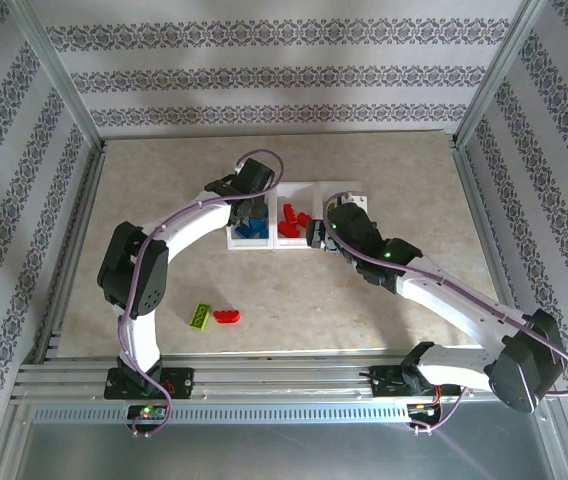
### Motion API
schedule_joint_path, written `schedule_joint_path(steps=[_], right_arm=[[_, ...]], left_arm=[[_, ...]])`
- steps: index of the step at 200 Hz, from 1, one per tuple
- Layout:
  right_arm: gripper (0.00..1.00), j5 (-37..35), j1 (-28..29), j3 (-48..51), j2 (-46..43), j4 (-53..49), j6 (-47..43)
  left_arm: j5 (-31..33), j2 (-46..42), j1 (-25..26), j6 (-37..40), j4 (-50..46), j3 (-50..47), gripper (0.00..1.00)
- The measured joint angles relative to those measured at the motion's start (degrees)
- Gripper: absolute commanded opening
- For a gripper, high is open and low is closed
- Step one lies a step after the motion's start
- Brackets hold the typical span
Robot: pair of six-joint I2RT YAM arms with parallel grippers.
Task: Sort the legos into containers by color
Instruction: Place the lego in the container, then pick up the lego from the center of the table.
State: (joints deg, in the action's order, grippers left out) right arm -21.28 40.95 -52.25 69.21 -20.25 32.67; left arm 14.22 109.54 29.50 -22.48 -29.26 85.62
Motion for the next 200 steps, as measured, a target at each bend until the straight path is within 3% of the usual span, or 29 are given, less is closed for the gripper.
schedule_joint_path(steps=[87, 138, 171, 200], right_arm=[[0.98, -0.83, 5.33, 0.26, 3.61, 0.22, 0.00], [0.98, -0.76, 6.95, 0.24, 4.57, 0.28, -0.35], [0.98, -0.31, 9.53, 0.24, 5.40, 0.35, -2.27], [0.98, 1.27, 12.39, -0.24, 7.15, 0.33, -4.35]], left_arm=[[1.07, 0.11, 0.00, 0.00, -1.03, 0.87, 0.63], [1.55, -3.61, -0.07, -0.02, -1.05, 0.57, 0.68], [1.36, -8.20, -1.27, -0.52, -1.09, -2.14, 0.82], [1.05, -14.01, -3.82, -1.38, -0.98, -6.58, 1.00]])
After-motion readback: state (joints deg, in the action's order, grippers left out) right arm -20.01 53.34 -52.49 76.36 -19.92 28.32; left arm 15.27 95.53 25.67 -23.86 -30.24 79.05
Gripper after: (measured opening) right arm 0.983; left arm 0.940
